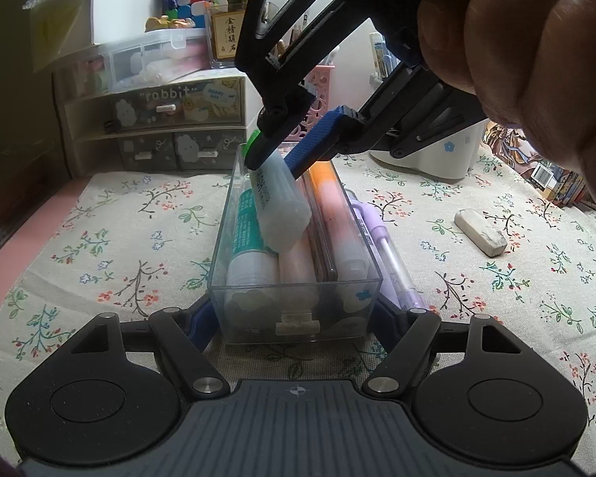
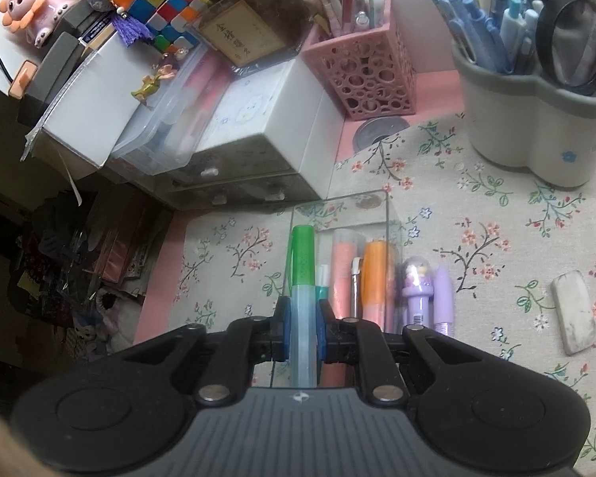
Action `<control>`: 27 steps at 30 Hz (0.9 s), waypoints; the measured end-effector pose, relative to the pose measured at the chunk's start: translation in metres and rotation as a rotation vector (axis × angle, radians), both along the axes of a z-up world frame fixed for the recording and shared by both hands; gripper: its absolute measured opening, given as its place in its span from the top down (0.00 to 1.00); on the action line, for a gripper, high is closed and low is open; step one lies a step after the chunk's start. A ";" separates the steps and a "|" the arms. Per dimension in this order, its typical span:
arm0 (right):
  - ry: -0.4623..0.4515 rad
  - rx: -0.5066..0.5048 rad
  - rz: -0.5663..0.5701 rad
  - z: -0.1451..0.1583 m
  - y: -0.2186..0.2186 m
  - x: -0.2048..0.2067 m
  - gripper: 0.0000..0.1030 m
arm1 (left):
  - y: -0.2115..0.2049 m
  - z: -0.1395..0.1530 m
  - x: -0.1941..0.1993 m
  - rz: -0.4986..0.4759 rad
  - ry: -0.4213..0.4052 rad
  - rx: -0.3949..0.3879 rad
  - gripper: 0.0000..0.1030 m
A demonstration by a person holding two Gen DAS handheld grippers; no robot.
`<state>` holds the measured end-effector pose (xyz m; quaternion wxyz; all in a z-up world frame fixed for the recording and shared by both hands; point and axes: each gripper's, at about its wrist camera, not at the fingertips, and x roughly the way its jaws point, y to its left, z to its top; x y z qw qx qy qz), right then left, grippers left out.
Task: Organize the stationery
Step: 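Lower the green highlighter into the clear box and open the right gripper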
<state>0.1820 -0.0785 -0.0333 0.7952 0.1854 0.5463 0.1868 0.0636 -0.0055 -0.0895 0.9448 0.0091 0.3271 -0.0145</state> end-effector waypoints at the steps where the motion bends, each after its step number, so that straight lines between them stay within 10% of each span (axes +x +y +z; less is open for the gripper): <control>1: 0.009 0.003 0.007 -0.001 0.001 0.001 0.89 | -0.001 0.000 0.000 0.000 0.000 0.002 0.28; 9: 0.119 0.065 0.060 -0.019 0.006 0.019 0.88 | 0.000 0.001 -0.001 0.000 0.000 0.003 0.28; 27: 0.056 0.055 0.149 -0.005 0.004 0.012 0.85 | 0.000 0.001 -0.001 -0.001 0.000 0.003 0.28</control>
